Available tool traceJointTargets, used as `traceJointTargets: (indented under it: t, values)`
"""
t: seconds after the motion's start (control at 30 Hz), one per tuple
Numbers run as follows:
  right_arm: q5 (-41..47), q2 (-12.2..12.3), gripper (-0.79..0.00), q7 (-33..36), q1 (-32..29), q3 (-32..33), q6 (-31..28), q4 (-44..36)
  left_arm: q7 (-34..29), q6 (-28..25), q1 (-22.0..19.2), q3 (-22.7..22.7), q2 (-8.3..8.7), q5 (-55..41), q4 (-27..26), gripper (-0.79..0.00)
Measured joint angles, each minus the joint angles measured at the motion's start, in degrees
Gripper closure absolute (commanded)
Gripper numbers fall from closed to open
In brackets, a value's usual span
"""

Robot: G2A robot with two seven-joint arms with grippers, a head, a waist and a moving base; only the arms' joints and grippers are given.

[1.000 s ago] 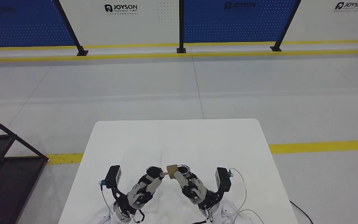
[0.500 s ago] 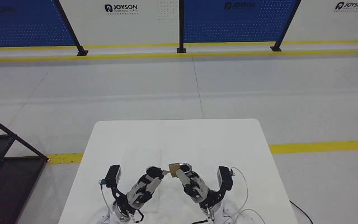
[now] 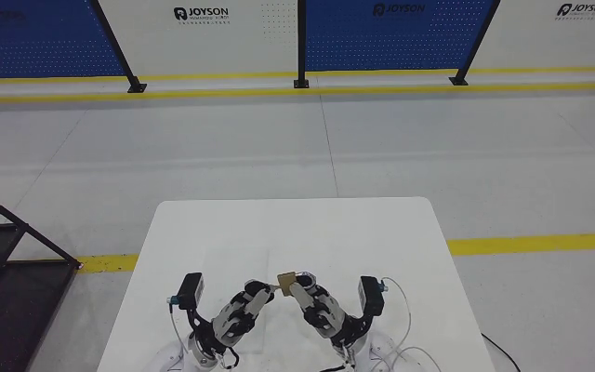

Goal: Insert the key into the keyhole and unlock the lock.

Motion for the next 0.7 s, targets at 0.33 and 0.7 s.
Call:
traceJointTargets:
  t: [0.33, 0.7]
  values:
    - [0.4, 0.06, 0.0, 1.28, -0.1, -0.07, -0.01, -0.21, -0.83, 0.01, -0.03, -0.36, -0.12, 0.66, 0.14, 0.0]
    - [1.04, 0.25, 0.0, 3.21, -0.58, 0.07, 0.4, -0.67, 2.53, 2.31, 0.72, -2.03, -0.74, 7.59, -0.36, 0.0]
